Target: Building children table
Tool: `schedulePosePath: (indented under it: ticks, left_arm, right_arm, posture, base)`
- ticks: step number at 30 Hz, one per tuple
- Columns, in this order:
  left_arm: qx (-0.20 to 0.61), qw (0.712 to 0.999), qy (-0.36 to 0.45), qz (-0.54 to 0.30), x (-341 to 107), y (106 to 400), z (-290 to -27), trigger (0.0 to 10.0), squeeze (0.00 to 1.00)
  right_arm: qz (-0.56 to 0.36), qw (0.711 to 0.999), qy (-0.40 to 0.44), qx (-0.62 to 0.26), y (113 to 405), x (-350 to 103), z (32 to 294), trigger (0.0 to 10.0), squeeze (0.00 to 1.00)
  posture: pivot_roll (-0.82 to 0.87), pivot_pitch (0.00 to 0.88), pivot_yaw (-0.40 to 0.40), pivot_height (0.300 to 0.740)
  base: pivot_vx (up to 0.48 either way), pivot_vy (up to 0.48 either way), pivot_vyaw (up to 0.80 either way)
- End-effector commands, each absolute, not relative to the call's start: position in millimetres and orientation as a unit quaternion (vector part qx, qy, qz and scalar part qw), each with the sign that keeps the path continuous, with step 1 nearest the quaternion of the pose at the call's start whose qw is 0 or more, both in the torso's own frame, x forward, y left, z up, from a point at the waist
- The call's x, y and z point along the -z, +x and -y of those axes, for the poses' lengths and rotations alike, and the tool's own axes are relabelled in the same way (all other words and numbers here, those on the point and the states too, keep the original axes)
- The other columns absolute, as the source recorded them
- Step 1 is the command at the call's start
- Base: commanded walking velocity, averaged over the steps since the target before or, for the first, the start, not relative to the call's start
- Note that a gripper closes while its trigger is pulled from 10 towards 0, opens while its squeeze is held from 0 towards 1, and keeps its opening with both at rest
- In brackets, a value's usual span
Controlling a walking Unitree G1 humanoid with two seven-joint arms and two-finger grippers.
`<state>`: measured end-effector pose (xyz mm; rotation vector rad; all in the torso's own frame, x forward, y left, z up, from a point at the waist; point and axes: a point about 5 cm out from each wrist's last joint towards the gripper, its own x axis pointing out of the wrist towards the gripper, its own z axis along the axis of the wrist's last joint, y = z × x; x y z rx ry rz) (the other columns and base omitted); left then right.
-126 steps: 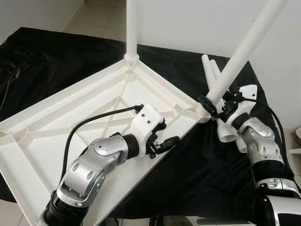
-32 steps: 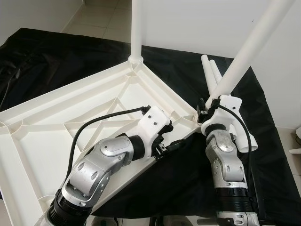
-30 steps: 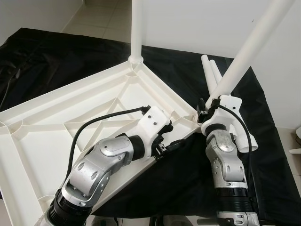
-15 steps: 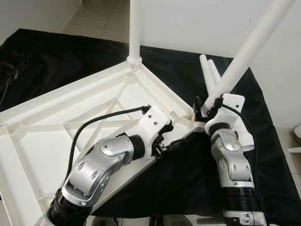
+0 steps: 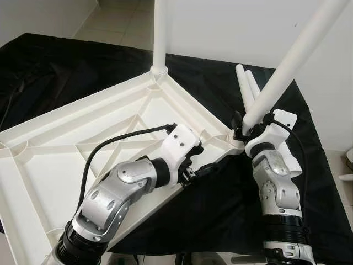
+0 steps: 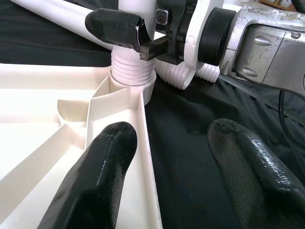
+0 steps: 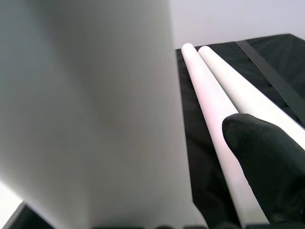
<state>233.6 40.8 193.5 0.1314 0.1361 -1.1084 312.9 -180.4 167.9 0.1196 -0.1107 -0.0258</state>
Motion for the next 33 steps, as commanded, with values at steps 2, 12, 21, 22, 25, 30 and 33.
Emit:
schedulePosePath:
  ticks: [2, 12, 21, 22, 25, 30, 33]
  left_arm:
    - [0.518, 0.85, 0.063, -0.07, -191.8, 233.9, -40.4, 10.0, 0.0]
    - [0.519, 0.85, 0.063, -0.071, -191.6, 233.2, -40.7, 10.0, 0.0]
    - [0.52, 0.849, 0.062, -0.072, -191.7, 232.8, -40.5, 10.0, 0.0]
    - [0.521, 0.848, 0.062, -0.072, -191.7, 232.6, -40.3, 10.0, 0.0]
    - [0.522, 0.848, 0.063, -0.073, -191.6, 232.5, -40.1, 10.0, 0.0]
    - [0.521, 0.848, 0.063, -0.073, -191.4, 232.7, -40.2, 10.0, 0.0]
    - [0.522, 0.848, 0.063, -0.074, -191.2, 232.9, -40.1, 10.0, 0.0]
  right_arm:
    - [0.055, 0.997, 0.046, -0.019, 312.5, -165.9, 174.7, 10.0, 0.0]
    - [0.06, 0.997, 0.056, 0.014, 313.1, -165.3, 187.6, 10.0, 0.0]
    - [0.066, 0.995, 0.053, 0.051, 315.1, -166.1, 195.7, 10.0, 0.0]
    - [0.064, 0.996, 0.049, 0.028, 315.2, -165.5, 189.6, 10.0, 0.0]
    - [0.069, 0.996, 0.027, -0.042, 315.7, -166.9, 174.8, 10.0, 0.0]
    - [0.074, 0.994, 0.018, -0.082, 317.0, -170.1, 174.5, 10.0, 0.0]
    - [0.076, 0.991, 0.006, -0.113, 318.8, -173.4, 179.6, 10.0, 0.0]
  posture:
    - [0.05, 0.116, -0.052, 0.74]
    - [0.05, 0.116, -0.052, 0.74]
    - [0.05, 0.114, -0.049, 0.74]
    - [0.05, 0.113, -0.048, 0.74]
    - [0.05, 0.113, -0.047, 0.74]
    - [0.05, 0.112, -0.047, 0.74]
    - [0.05, 0.11, -0.048, 0.74]
  base:
    - [0.0, 0.0, 0.0]
    - [0.0, 0.0, 0.0]
    - [0.0, 0.0, 0.0]
    - [0.0, 0.0, 0.0]
    - [0.0, 0.0, 0.0]
    - [0.0, 0.0, 0.0]
    - [0.0, 0.0, 0.0]
